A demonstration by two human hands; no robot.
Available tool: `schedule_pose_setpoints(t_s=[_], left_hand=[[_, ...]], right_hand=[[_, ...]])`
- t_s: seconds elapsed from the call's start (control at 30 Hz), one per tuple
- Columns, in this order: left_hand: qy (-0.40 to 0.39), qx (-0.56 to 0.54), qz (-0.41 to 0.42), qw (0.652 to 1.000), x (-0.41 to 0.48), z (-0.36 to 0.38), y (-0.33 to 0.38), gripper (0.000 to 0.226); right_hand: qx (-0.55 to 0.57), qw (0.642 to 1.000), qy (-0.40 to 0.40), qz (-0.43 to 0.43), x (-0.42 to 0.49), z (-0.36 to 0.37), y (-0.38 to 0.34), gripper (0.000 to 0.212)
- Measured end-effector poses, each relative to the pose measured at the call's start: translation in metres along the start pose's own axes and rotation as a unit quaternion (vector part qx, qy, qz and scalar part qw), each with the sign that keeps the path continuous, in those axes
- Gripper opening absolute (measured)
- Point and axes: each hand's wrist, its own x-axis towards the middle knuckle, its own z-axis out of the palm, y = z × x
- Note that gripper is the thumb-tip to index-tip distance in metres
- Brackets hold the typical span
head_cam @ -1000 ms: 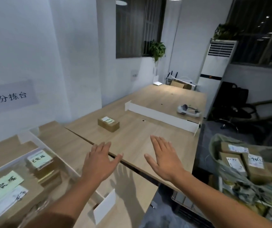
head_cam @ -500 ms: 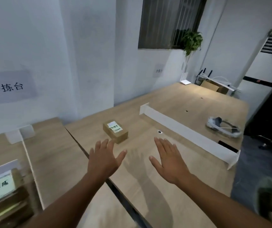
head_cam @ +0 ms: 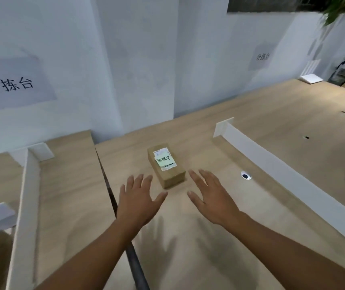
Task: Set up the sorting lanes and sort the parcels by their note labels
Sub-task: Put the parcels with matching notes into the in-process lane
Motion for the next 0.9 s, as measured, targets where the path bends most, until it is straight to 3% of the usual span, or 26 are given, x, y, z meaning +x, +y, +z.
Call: schedule_pose_setpoints(t_s=[0.27,0.47,0.67,0.9], left_hand=[[-0.005,-0.05,-0.035,0.998,0.112,0.062,-0.014,0.077],[-0.03,-0.204,-0.049,0.977,0.184,0.136,-0.009,0.074],[-0.015,-0.292,-0.047,0.955,0.195,0.189,-0.019,0.076],[-0.019,-0.27,-0.023,0.962,0.171,0.149,-0.007,0.072]], right_hand=[[0.056,0.998,-0.013,-0.01,0.128,0.068,0.032,0.064],[0.096,0.995,-0.028,-0.009,0.211,0.137,0.071,0.061],[0.125,0.992,0.0,0.004,0.223,0.187,0.092,0.058],[0.184,0.983,0.001,0.002,0.192,0.148,0.074,0.062]])
